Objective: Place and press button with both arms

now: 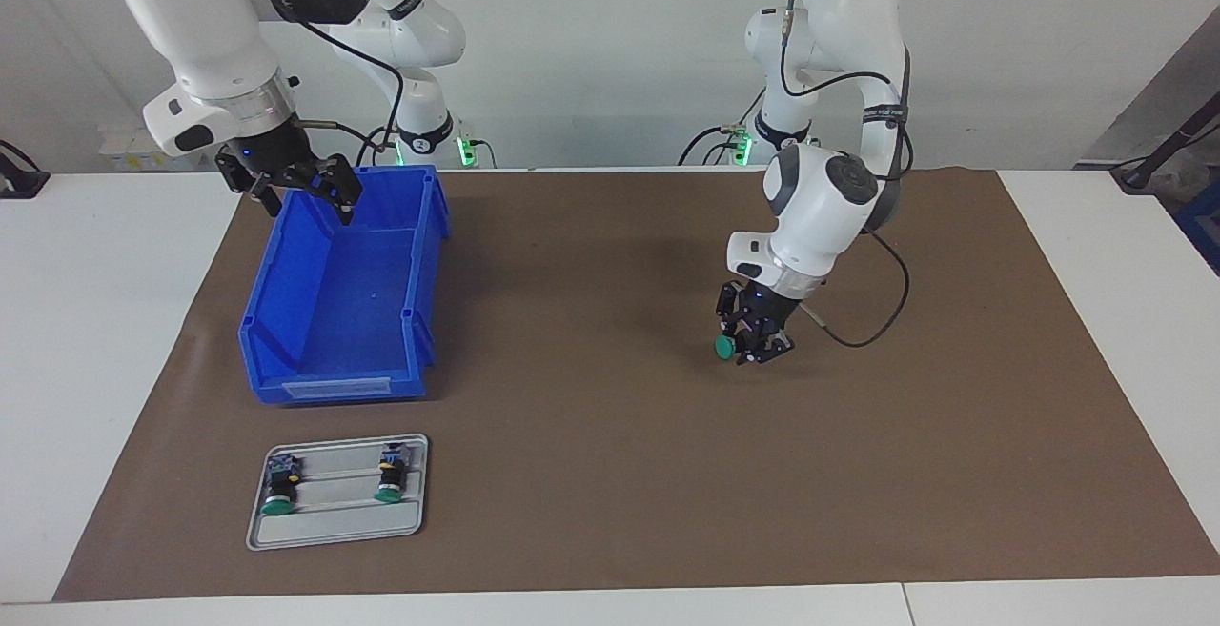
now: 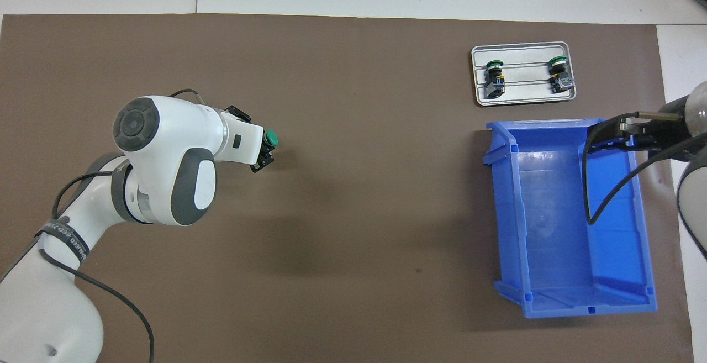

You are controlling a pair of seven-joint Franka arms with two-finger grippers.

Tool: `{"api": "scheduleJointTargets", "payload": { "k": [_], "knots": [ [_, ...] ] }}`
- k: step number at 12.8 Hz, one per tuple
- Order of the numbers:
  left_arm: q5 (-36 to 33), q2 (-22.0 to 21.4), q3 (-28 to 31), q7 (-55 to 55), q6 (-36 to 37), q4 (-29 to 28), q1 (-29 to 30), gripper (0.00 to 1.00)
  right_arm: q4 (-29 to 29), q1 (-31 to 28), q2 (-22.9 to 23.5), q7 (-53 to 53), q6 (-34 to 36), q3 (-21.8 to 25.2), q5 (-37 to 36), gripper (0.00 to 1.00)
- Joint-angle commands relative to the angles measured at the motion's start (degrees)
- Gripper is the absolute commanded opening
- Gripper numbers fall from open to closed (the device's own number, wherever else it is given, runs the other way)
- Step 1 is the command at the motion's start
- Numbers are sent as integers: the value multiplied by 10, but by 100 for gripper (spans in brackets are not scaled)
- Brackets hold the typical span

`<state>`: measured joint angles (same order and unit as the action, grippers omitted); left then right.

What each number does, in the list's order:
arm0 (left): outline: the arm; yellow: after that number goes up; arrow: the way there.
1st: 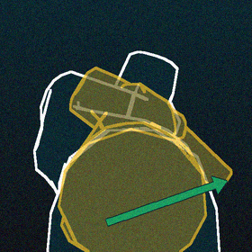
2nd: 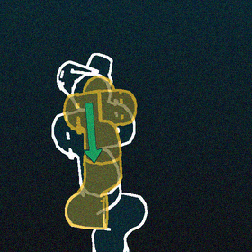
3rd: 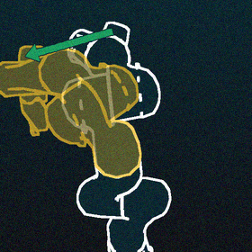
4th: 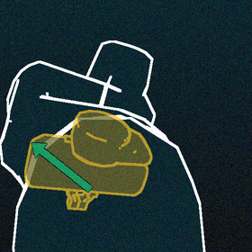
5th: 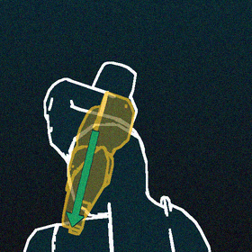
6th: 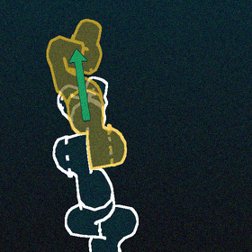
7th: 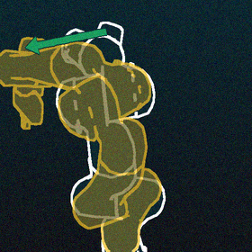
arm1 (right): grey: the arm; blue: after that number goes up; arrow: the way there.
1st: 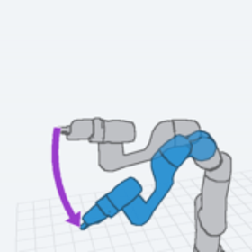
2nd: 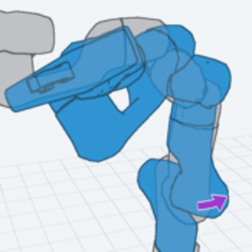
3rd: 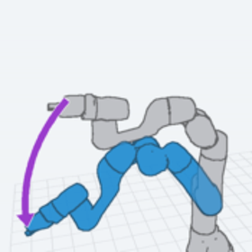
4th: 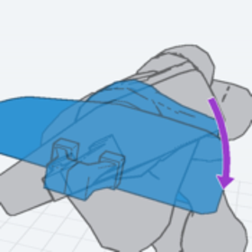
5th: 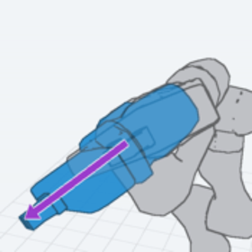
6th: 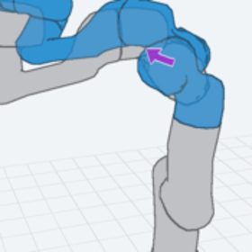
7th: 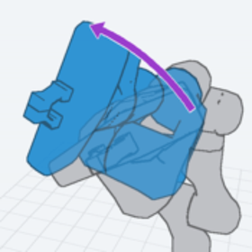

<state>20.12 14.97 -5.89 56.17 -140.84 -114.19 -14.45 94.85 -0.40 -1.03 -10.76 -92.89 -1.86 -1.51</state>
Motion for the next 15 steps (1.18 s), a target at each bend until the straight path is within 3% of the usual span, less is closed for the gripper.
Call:
{"api": "scheduleJointTargets", "payload": {
  "k": [1,6,15],
  "knots": [
    [106,-16,-7,73,37,-2,39,10,16,-7,-14,14,-5,-3,10,100],
    [289,-32,-5,204,46,-25,77,10,16,-7,-14,14,-5,-4,10,100],
    [678,-103,-4,558,47,-188,105,10,17,-7,-14,14,-5,-4,10,100]
  ]
}}
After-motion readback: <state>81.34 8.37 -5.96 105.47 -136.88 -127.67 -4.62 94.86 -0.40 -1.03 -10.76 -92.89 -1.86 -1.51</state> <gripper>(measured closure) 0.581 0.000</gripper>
